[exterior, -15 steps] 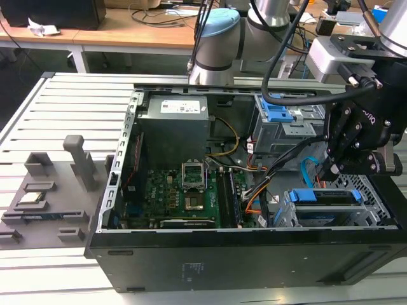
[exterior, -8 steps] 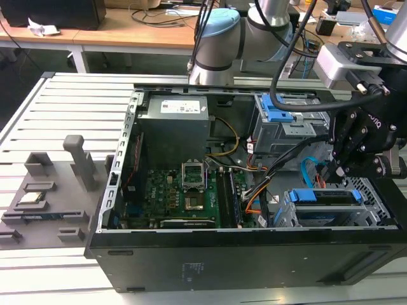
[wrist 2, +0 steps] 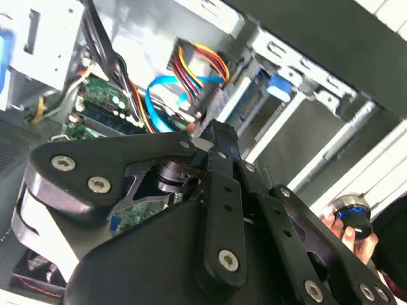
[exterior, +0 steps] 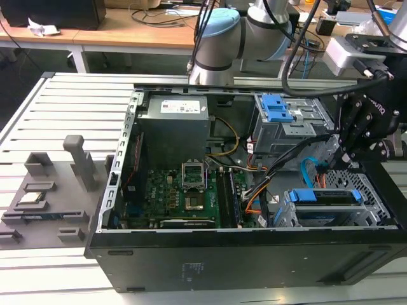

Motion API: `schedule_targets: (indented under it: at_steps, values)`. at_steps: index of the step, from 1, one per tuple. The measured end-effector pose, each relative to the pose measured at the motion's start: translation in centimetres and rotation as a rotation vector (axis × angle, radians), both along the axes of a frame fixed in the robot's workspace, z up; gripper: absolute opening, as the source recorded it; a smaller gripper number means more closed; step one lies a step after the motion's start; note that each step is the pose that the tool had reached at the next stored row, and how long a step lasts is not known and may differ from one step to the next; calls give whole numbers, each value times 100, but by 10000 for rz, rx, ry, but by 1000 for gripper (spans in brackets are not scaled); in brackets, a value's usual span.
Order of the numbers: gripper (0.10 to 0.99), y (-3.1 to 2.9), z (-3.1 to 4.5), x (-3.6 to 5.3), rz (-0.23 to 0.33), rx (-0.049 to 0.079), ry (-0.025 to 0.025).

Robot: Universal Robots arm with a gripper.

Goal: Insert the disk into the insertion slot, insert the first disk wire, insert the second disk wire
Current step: 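Insert the first disk wire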

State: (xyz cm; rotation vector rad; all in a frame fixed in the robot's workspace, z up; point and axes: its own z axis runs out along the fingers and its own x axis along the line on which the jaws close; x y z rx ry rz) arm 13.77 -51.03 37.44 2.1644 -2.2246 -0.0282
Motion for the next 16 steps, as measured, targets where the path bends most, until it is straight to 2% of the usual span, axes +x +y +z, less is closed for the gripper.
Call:
schedule_targets:
  at_steps: [1, 3, 7, 8, 9, 10, 12, 16]
  values:
    - [106, 61, -4, 31, 0, -10, 0]
    - [106, 91, -24, 78, 0, -16, 0]
    - [114, 92, -32, 89, 0, -16, 0]
    - [235, 92, -32, 89, 0, -16, 0]
    - [235, 92, -32, 89, 0, -17, 0]
    - [302, 92, -32, 89, 0, -16, 0]
    - [302, 92, -33, 89, 0, -16, 0]
    - [302, 94, -99, 89, 0, -223, 0]
